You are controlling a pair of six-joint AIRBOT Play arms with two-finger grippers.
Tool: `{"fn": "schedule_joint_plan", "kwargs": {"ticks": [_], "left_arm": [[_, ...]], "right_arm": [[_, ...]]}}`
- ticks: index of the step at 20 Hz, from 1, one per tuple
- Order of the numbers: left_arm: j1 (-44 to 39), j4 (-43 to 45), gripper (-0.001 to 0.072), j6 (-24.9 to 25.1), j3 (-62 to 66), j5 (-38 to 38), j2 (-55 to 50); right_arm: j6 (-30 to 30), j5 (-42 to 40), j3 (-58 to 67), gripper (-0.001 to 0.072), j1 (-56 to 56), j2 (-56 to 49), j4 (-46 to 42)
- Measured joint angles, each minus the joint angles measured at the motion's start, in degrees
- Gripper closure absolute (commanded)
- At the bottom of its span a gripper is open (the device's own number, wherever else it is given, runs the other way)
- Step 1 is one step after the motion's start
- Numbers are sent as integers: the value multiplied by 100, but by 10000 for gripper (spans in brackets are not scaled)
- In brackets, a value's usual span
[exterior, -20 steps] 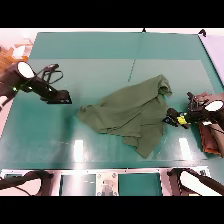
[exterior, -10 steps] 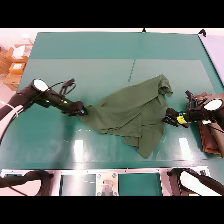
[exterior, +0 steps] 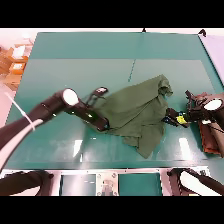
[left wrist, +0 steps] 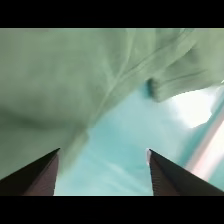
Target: Fold the shirts.
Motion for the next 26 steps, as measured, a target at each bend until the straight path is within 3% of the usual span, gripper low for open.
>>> {"fn": "schedule_joint_plan", "kwargs": {"ticks": [4,9,14,15,17,18,22,26], "left_arm": [[-935,1196,-13,-57,0,1091,-50],[-1351,2420,-13,-72,0,1853,-339],[-1438,2830,-6,636,0,2140,-470],[-1445,2868,134,761,2,2179,-498],[-1458,2900,589,949,2,2262,-562],[-1458,2922,676,1027,0,2267,-599],[-1462,2977,679,1167,184,2031,-640],[-1368,2959,679,881,1141,1029,-216]], "right_arm": [[-2,2,0,687,0,0,0],[-4,0,0,688,0,0,0],[-7,-2,0,688,0,0,-2],[-7,-2,0,688,0,0,-2],[-7,-2,0,688,0,0,0],[-7,-2,0,687,0,0,0],[-7,7,0,688,0,0,0],[-7,61,0,688,0,0,-20]]}}
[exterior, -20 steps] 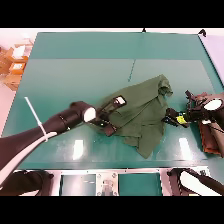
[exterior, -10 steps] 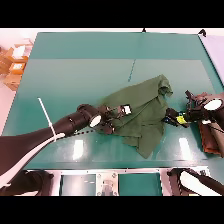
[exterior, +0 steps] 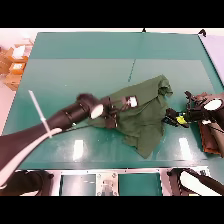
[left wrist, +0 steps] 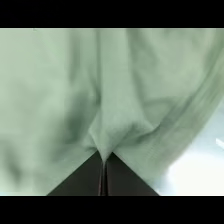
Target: Fold the shirts.
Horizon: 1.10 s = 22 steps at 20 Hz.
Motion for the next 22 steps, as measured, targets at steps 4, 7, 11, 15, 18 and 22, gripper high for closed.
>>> {"fn": "schedule_joint_plan", "kwargs": {"ticks": [4,7,11,15,18,22], "left_arm": [[903,-400,678,-354,1156,-828,400],[2232,-1469,678,-446,1580,-1169,409],[3980,-3244,677,-455,1766,-1685,-221],[4907,-4444,637,-398,1816,-2509,-1320],[5281,-4747,-13,-382,1836,-2559,-1777],[5827,-4780,-13,-691,2354,-3008,-1967]], "right_arm": [[2,13,0,688,-2,0,-63],[4,17,0,688,-4,0,-212],[11,17,0,688,-15,0,-422],[13,22,0,689,-15,0,-654],[15,59,0,689,-15,0,-758],[15,181,0,689,-15,0,-817]]}}
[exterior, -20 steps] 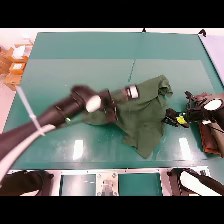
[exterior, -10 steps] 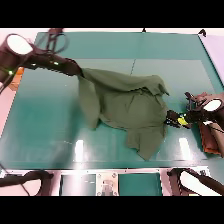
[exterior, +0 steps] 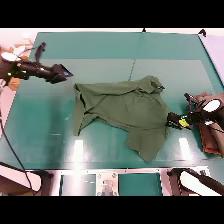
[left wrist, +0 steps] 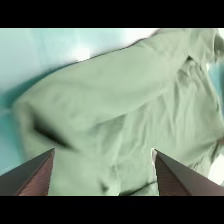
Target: Fold the shirts.
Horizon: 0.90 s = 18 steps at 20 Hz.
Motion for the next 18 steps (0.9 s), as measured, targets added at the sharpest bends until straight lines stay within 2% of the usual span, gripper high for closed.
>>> {"fn": "schedule_joint_plan", "kwargs": {"ticks": [1,2,4,5,7,9,11,14,15,16,18], "left_arm": [[140,122,-13,-166,192,-317,-20],[306,256,29,-356,367,-693,-33],[614,584,612,-750,507,-1329,-44],[726,708,678,-890,472,-1558,-20],[863,988,678,-1075,122,-1937,168],[944,1355,679,-1080,-645,-2002,638],[990,1727,678,-920,-1749,-1814,1366],[1012,1926,674,-721,-3576,-1021,2695],[1021,1880,445,-636,-4074,-743,3032],[1023,1749,95,-531,-4531,-479,3300],[1012,1473,73,-350,-5200,-33,3613]], "right_arm": [[0,13,0,689,0,0,-4],[-2,28,0,688,0,0,-11],[-2,35,0,688,0,0,-17],[-2,35,0,688,0,0,-17],[-4,35,0,689,0,0,-15],[-4,33,0,688,0,0,2],[-7,33,0,688,0,0,17],[-9,26,0,688,0,0,81],[-9,26,0,689,0,0,109],[-11,26,0,688,0,0,133],[-11,15,0,688,4,0,168]]}}
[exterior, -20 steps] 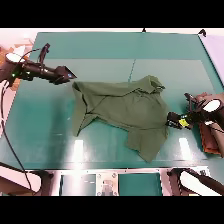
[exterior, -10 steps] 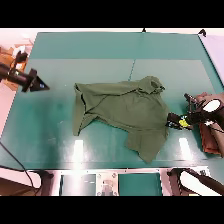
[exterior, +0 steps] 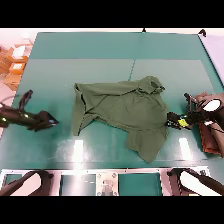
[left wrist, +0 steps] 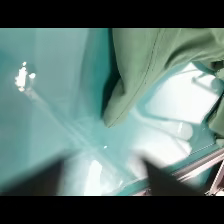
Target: Fold the shirts.
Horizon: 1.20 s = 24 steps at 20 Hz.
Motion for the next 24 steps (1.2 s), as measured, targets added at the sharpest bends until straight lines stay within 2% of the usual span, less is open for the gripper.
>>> {"fn": "schedule_joint_plan", "kwargs": {"ticks": [3,7,11,12,13,14,17,20,24], "left_arm": [[-269,-472,74,343,-584,745,208],[-1113,-826,75,588,-911,1576,149],[-1849,-929,81,649,-1005,1906,-302],[-1947,-988,325,660,-1010,1926,-389],[-2037,-968,614,667,-1014,2006,-472],[-2087,-933,677,667,-1003,2006,-520],[-2179,-953,678,684,-713,1967,-608],[-2218,-964,678,680,76,1460,-597],[-2081,-1222,677,557,2201,402,-310]], "right_arm": [[-2,-20,0,689,7,0,44],[-2,-74,0,689,7,0,79],[0,-87,0,689,7,0,146],[-2,-87,0,689,7,0,162],[-2,-90,0,689,7,0,184],[-2,-90,0,689,7,0,219],[-44,-79,20,690,7,7,374],[-105,293,352,690,9,160,546],[-138,1097,2135,691,-155,719,1093]]}}
